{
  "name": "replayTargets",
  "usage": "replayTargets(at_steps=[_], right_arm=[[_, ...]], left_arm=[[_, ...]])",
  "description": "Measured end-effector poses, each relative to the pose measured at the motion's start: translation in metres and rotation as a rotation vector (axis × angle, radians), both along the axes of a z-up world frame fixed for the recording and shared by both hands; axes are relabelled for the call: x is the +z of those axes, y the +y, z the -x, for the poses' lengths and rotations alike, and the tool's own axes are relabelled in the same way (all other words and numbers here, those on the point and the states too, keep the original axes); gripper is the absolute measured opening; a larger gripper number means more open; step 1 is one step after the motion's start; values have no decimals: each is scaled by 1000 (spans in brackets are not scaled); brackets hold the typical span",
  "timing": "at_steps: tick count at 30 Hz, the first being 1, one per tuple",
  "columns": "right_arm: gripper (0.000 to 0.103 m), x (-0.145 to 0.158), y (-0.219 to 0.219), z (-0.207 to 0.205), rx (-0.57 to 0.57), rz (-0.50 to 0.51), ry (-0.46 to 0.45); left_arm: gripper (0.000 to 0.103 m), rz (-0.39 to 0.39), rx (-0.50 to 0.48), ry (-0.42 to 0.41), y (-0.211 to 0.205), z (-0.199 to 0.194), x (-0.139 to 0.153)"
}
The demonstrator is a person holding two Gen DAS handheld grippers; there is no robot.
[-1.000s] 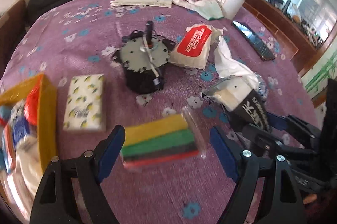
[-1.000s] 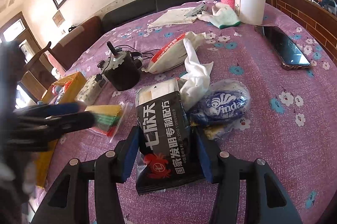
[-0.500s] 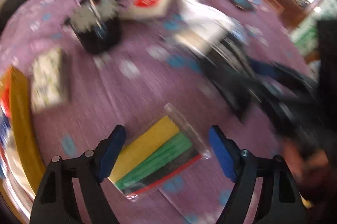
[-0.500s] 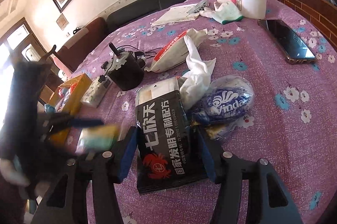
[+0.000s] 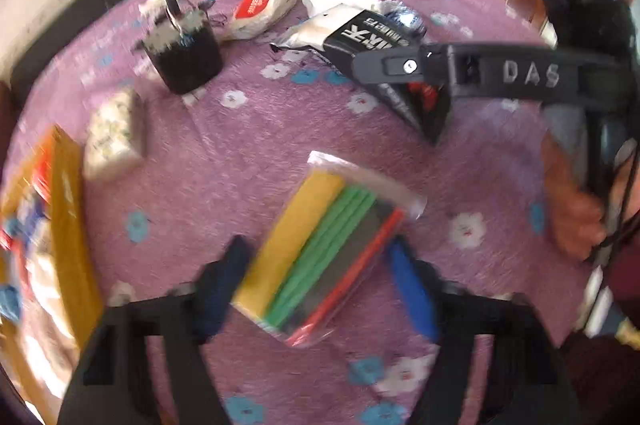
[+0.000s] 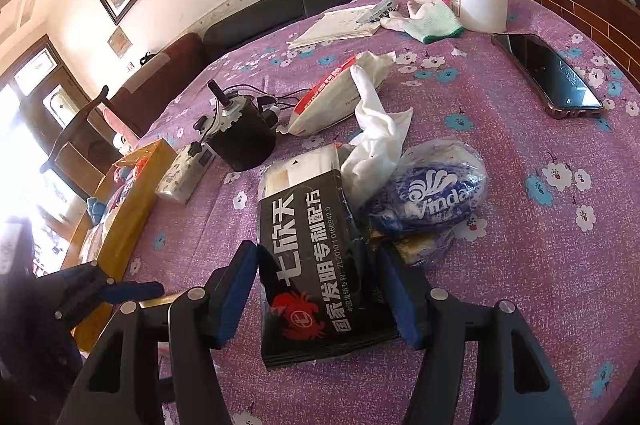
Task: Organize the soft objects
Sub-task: 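Grasp the striped sponge bag with the left tool and carry it to the tray, then place striped bag in tray with left tool while right tool drops black bag there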
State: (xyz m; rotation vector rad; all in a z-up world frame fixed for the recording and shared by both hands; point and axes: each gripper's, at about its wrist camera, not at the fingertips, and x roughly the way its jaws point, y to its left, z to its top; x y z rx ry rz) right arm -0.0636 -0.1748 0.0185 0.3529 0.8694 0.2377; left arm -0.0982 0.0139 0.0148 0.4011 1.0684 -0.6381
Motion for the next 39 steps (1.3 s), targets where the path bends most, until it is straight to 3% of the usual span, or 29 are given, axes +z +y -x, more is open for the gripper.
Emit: replayTargets(at_steps=[4, 10, 14, 16, 23, 30, 35, 39], right_arm=[[66, 0, 1, 0, -5, 8, -4], [69, -1, 2, -2, -2, 15, 1], [52, 4, 11, -1, -15, 133, 19], [48, 10, 15, 1, -4, 171, 27], [54, 24, 35, -8, -13, 370, 45], [57, 21, 63, -15, -7, 551, 48], [29, 23, 72, -10, 16, 588, 45], [22, 42, 68, 0, 6, 524, 26]], left_arm=[[43, 69, 77, 5, 5, 12, 5], [41, 223, 214, -55, 45, 44, 26], [41, 285, 287, -95, 80, 63, 43], [41, 298, 319, -115, 98, 66, 50], [41, 316, 480, -173, 169, 67, 65], [41, 230, 689, -153, 243, 48, 48], [44, 199, 835, -102, 282, 28, 31], [67, 233, 848, -121, 288, 28, 34]])
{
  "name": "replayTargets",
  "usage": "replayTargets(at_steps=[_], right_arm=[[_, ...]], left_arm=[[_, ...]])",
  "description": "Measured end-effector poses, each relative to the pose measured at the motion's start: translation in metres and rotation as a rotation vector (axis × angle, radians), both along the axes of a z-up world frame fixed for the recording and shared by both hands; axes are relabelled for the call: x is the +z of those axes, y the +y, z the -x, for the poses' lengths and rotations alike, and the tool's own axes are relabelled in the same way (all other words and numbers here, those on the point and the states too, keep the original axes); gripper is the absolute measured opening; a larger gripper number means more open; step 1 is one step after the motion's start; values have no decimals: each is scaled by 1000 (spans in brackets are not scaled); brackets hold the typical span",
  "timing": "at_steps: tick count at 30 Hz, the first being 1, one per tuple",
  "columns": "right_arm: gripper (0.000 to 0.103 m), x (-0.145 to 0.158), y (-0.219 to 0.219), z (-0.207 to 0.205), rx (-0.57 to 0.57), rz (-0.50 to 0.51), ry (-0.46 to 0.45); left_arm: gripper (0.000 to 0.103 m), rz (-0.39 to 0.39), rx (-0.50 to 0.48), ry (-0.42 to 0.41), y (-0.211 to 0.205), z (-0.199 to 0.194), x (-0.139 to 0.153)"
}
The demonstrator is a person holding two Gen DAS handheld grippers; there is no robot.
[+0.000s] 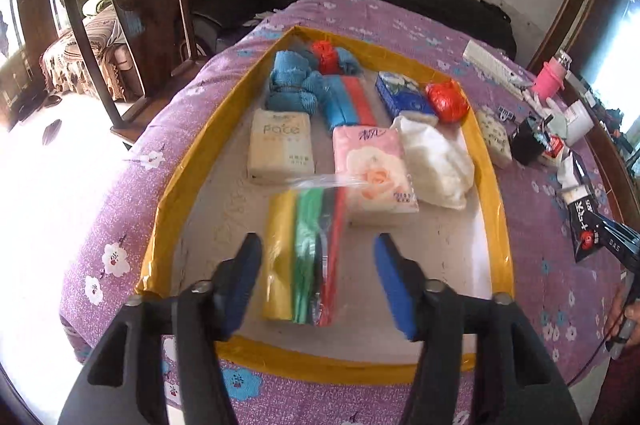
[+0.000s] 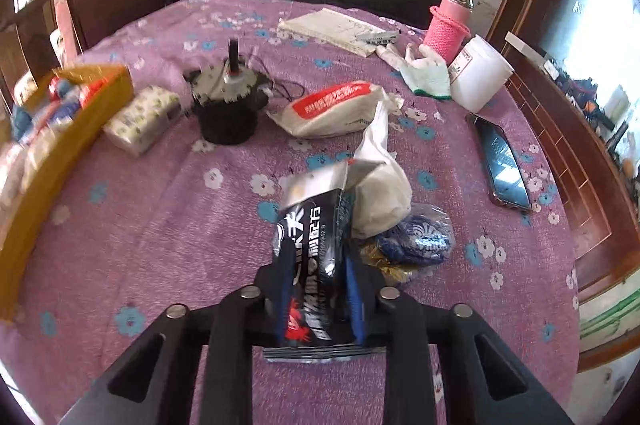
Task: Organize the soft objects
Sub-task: 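Place striped bag in tray with left tool while right tool drops black bag there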
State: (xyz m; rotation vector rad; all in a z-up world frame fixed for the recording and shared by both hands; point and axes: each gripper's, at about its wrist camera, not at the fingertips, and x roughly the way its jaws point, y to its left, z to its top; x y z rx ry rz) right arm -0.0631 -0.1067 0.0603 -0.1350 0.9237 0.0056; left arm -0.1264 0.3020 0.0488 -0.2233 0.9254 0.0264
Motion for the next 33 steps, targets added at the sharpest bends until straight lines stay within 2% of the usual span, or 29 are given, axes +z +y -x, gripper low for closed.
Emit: replayTargets(at_steps=[1, 6, 10, 12, 14, 18, 22, 26, 33], right_arm=[[22, 5, 0, 3, 1, -12, -8], [20, 34, 6, 13, 23, -110, -49], [20, 52, 15, 14, 68, -295, -44], [20, 58, 31, 12, 120, -405, -15], [20, 58, 56, 9, 180, -464, 21], [20, 50, 119, 6, 297, -523, 105], [20, 41, 187, 5, 383, -483, 150], [20, 25, 237, -1, 428, -430, 199], [21, -9, 260, -13, 397, -300, 215]], left_arm=[[70, 5, 5, -16, 0, 1, 3], [71, 40, 33, -88, 2, 17, 16], [75, 111, 64, -128, 8, 36, 25], [77, 142, 70, -148, 11, 45, 27], [78, 157, 74, -154, 13, 50, 27], [78, 165, 67, -152, 14, 55, 23], [78, 153, 66, -155, 17, 61, 21], [78, 169, 64, -143, 23, 63, 15], [78, 174, 58, -124, 24, 65, 7]])
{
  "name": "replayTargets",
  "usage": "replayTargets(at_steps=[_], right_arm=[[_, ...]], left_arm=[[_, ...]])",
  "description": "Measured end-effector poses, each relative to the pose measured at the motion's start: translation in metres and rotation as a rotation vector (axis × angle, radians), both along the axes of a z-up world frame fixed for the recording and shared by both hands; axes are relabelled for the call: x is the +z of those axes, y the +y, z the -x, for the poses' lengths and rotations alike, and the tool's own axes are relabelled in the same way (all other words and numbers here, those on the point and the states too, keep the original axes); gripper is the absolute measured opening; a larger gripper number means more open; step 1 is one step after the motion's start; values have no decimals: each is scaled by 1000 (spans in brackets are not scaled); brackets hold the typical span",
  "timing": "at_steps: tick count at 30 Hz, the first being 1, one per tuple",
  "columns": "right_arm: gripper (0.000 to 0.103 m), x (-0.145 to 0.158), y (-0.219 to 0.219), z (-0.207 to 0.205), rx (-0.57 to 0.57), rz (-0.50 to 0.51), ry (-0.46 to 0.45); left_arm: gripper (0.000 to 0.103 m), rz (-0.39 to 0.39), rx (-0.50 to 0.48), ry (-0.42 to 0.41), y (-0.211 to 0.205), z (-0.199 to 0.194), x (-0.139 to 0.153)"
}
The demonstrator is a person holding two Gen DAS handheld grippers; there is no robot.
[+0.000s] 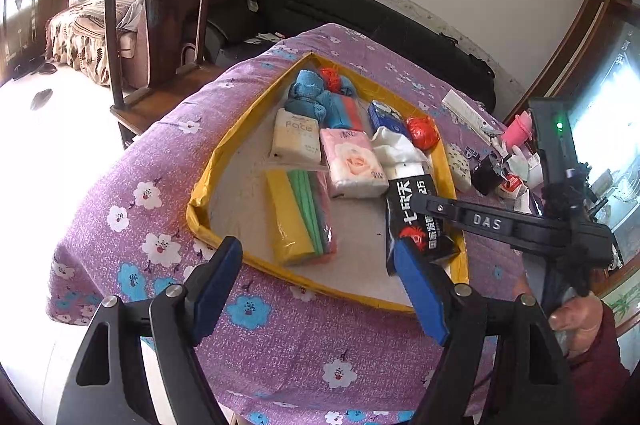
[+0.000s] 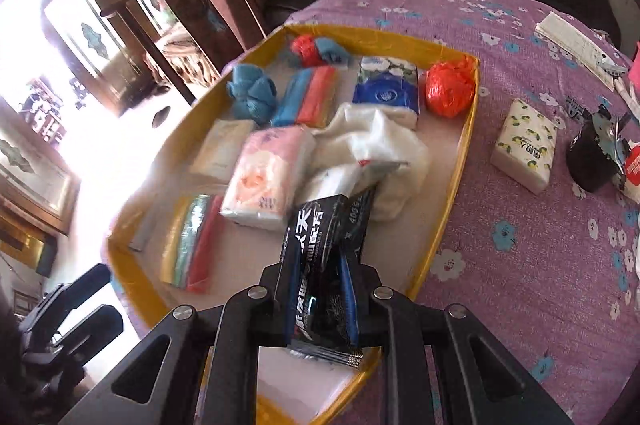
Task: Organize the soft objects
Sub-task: 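Place striped bag in tray with left tool while right tool drops black bag there, then grasp the lemon-print tissue pack with the left tool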
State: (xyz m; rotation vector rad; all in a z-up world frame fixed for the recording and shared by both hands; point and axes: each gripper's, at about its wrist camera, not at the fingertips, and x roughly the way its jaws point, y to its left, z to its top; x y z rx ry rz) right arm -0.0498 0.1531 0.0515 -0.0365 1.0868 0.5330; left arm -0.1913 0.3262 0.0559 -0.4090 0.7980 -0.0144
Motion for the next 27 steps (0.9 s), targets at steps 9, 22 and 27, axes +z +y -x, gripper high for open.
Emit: replayTargets(at_steps=[9, 22, 27], right_arm=[[60, 48, -39, 23, -3, -15, -210], [89, 37, -283, 1, -468, 44, -285], [89, 21, -356, -21, -634, -9, -277]], left_arm=[[83, -36, -47, -3, -22, -3, 3], [83, -149, -325, -47, -139, -52, 33], [82, -240, -409, 1, -201, -117, 30]])
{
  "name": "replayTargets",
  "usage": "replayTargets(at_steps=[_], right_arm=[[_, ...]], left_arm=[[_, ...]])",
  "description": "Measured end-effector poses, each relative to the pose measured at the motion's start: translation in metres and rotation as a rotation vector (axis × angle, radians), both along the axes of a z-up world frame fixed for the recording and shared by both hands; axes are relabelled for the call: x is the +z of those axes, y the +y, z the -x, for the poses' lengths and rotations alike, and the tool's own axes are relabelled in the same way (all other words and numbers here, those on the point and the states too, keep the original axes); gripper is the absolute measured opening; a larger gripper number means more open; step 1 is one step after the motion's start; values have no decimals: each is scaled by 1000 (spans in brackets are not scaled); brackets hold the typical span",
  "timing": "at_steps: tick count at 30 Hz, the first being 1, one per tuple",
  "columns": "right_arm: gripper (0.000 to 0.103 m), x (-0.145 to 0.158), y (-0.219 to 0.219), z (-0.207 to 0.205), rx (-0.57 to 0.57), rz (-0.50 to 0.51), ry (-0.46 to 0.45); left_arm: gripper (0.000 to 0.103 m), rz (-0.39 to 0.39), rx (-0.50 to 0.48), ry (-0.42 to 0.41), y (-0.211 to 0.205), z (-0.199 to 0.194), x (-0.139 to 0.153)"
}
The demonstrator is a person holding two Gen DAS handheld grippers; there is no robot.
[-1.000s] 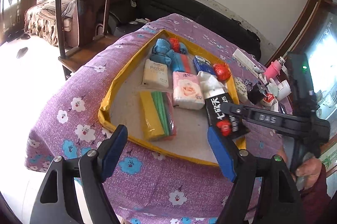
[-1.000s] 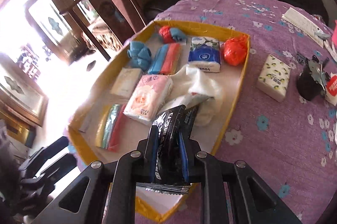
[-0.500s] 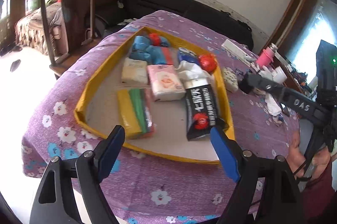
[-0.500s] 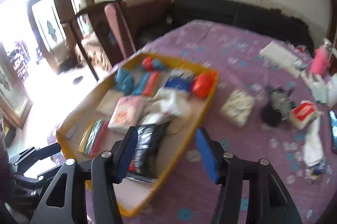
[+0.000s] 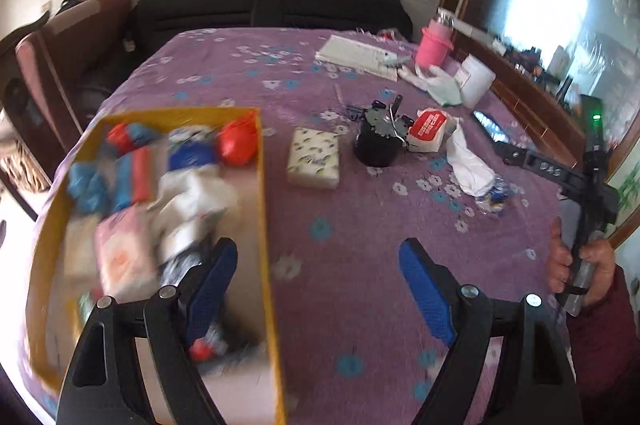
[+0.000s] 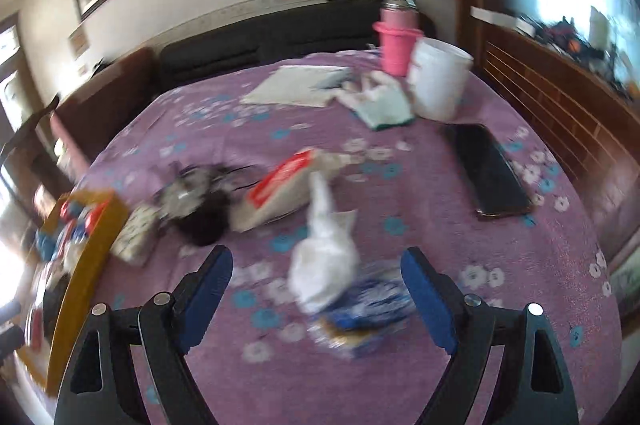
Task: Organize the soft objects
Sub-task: 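Grasp the lemon-print tissue pack with the left tool, then carry lemon pack toward tray with left tool while right tool grasps white plastic bag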
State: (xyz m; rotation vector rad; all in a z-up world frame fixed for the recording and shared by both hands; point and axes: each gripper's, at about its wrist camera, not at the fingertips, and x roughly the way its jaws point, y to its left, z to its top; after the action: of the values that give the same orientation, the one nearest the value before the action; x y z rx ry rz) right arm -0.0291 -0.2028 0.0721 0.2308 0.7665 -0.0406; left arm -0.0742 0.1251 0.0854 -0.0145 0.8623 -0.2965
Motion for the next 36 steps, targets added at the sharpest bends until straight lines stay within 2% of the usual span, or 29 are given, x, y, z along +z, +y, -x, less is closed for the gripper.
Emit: replayTargets(at_steps=[5, 9, 13, 17, 18, 19, 20, 21, 25, 29, 33, 36], right_arm=[[89, -15, -31, -20, -67, -34, -22], [89, -27, -48, -15, -90, -68, -39], [89, -27, -62, -13, -113, -135, -51], [89, -20, -64, -7, -130, -134, -87], [89, -20, -65, -7, -132, -134, -87], [89, -21, -65, -8, -134, -136, -81], [89, -22, -67, -9, -136, -142, -72], [89, -25, -70, -10, -141, -157, -63], [89, -35, -82, -13, -160, -231, -24], [89, -43, -83, -16, -134, -281, 10], [89, -41, -69, -18, -85, -241, 9], [89, -37, -56, -15, -57, -178, -4]], left_arm=[[82, -146, -30, 80, -52, -80, -26], [82, -218, -26, 143, -66, -126, -49], [82, -251, -15, 191, -68, -154, -68], [82, -284, -14, 189, -72, -167, -76], [80, -277, -14, 191, -73, -168, -76], [65, -262, -11, 195, -73, -169, -75], [58, -239, -11, 199, -72, -168, -74], [51, -251, -8, 194, -73, -165, -71], [50, -267, -17, 186, -78, -141, -65], [51, -208, -36, 190, -76, -99, -53], [51, -99, -59, 203, -71, -47, -44], [51, -68, -53, 191, -69, -20, -46]])
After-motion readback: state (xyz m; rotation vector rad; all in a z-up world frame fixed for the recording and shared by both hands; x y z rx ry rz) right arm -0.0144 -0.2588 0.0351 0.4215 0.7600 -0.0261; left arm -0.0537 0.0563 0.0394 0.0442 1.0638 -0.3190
